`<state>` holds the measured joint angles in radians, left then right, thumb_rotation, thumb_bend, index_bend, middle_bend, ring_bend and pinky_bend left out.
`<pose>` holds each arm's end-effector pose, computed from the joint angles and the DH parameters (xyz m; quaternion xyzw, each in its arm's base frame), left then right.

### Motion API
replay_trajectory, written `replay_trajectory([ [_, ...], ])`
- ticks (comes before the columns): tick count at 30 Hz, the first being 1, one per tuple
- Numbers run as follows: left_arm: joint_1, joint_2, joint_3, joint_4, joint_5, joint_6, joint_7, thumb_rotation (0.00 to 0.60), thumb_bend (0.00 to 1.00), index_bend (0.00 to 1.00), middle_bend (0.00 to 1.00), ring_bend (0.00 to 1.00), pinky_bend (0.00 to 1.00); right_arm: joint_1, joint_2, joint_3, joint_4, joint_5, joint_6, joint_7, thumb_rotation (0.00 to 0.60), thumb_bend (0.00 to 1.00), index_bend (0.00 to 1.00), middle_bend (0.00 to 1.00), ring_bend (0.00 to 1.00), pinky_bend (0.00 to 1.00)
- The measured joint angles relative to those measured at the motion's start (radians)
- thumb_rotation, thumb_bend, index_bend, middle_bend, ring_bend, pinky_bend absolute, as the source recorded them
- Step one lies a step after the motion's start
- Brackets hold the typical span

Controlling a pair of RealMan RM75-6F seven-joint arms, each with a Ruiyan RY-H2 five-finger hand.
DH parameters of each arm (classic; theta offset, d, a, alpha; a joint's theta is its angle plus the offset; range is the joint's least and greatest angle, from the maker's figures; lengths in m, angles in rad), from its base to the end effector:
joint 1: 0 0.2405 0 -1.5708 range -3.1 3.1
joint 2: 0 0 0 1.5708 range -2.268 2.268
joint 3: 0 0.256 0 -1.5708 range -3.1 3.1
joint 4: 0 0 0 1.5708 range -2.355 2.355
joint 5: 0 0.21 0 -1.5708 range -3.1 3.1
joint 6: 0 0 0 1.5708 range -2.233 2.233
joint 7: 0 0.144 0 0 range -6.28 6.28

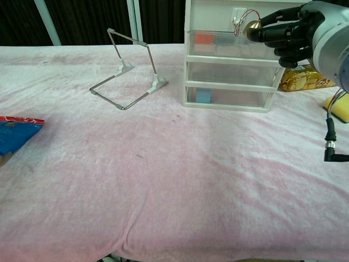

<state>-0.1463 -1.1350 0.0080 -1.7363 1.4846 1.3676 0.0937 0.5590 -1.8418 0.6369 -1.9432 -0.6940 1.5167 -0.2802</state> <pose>-0.2846 0.1820 0.1204 -0.6342 -0.4327 -0.3638 0.5274 -0.0807 -0.3082 0.0300 0.2625 -0.6847 0.5664 0.3761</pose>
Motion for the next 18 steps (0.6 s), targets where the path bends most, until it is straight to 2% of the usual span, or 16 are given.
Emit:
replay_trajectory([
  [18, 0.000, 0.000, 0.000, 0.000, 0.002, 0.000, 0.000, 0.600, 0.00, 0.00, 0.00, 0.00, 0.00, 0.011, 0.007, -0.007, -0.005, 0.005, 0.011, 0.008, 0.600, 0.40, 0.48, 0.96, 1.00, 0.93],
])
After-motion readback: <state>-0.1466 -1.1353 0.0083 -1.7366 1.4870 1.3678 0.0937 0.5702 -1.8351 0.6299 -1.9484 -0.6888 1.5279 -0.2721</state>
